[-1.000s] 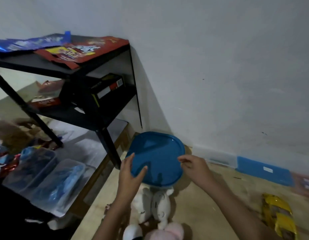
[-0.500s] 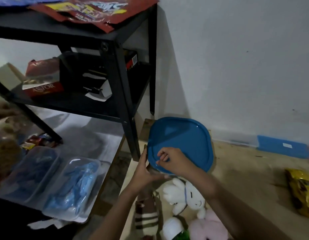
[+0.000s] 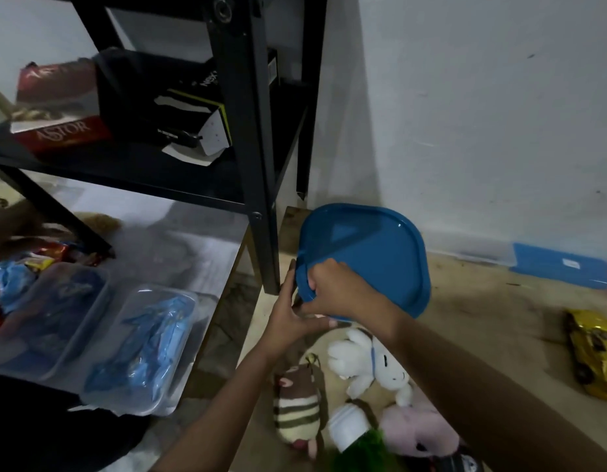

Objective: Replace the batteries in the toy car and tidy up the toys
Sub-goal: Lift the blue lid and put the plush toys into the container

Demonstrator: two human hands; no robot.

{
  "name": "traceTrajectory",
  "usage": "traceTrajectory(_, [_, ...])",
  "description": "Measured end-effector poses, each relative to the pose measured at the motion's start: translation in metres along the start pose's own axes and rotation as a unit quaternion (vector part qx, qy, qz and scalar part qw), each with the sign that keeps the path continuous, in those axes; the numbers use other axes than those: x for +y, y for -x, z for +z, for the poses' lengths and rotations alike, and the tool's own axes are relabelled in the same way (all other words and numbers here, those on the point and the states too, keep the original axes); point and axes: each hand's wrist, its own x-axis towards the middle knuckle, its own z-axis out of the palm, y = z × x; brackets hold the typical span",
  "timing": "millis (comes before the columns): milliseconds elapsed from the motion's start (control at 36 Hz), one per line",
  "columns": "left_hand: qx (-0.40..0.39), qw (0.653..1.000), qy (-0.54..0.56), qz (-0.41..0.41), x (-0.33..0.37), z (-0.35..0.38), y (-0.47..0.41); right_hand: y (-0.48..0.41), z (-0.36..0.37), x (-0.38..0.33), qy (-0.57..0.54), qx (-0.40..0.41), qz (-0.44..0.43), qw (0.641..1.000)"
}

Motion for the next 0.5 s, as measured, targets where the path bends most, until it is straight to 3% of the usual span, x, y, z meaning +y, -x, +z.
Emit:
traceTrajectory(222, [-0.025, 1.0, -0.01, -0.005, 0.007, 0.0, 0.002, 0.008, -0.008, -0.001, -0.022, 0.01, 0.005, 1.0])
traceTrajectory(500, [-0.031, 0.999, 0.008, 0.003, 0.02, 0.004, 0.004, 0.047, -0.038, -0.009, -0.085, 0.116, 0.067, 0.987])
